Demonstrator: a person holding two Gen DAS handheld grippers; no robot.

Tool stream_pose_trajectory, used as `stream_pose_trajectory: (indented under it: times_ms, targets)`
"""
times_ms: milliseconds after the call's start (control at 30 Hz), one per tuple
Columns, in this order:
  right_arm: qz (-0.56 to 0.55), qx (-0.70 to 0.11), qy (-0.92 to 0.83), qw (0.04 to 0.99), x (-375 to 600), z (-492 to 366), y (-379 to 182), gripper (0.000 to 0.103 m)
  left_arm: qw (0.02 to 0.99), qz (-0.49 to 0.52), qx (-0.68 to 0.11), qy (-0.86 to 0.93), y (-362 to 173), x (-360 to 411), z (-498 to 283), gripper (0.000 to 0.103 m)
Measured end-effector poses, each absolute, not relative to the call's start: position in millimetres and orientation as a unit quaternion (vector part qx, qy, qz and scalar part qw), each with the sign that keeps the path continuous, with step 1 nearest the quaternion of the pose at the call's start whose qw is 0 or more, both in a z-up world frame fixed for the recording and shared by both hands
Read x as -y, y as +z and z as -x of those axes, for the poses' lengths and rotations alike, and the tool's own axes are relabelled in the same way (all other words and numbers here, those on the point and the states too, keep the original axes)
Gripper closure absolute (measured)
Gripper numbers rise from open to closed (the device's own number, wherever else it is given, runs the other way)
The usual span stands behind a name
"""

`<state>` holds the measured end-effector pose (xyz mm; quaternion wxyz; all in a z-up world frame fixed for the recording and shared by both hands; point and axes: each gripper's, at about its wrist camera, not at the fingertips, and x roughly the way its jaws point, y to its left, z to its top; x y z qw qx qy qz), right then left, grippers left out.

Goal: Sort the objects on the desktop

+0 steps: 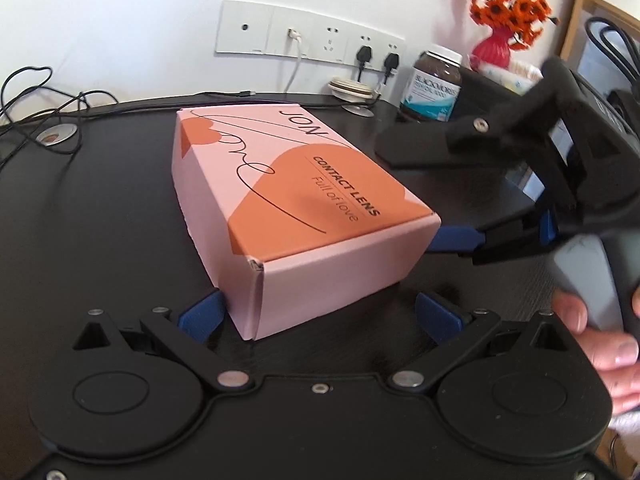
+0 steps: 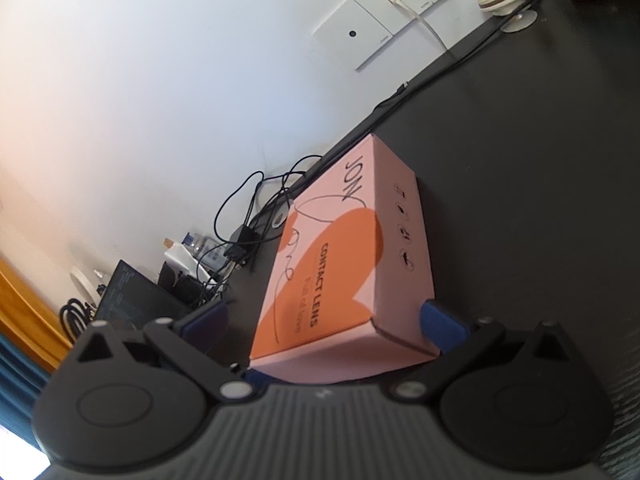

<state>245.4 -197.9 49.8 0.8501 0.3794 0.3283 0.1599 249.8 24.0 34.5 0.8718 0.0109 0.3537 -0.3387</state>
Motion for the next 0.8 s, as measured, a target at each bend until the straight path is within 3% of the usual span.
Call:
stream_pose_trajectory:
  times_ms: [500,700,800]
  targets:
    - [-0.348,-0.338,0.157,0.86,188,-247,54,0.0,0.877,-0.025,-0.344,-0.334,32,-15,-243,0.0]
    - [-0.391,-0.339,0.173,0.838,204,-251,48,0.001,0.861,0.067,-0.349,-0.363,29,-42,-253,0.0]
    - [-0.408,-0.335,0.179,0.83,211,-250,45,0.001,0.863,0.067,-0.342,-0.365,31,-45,-248,0.0]
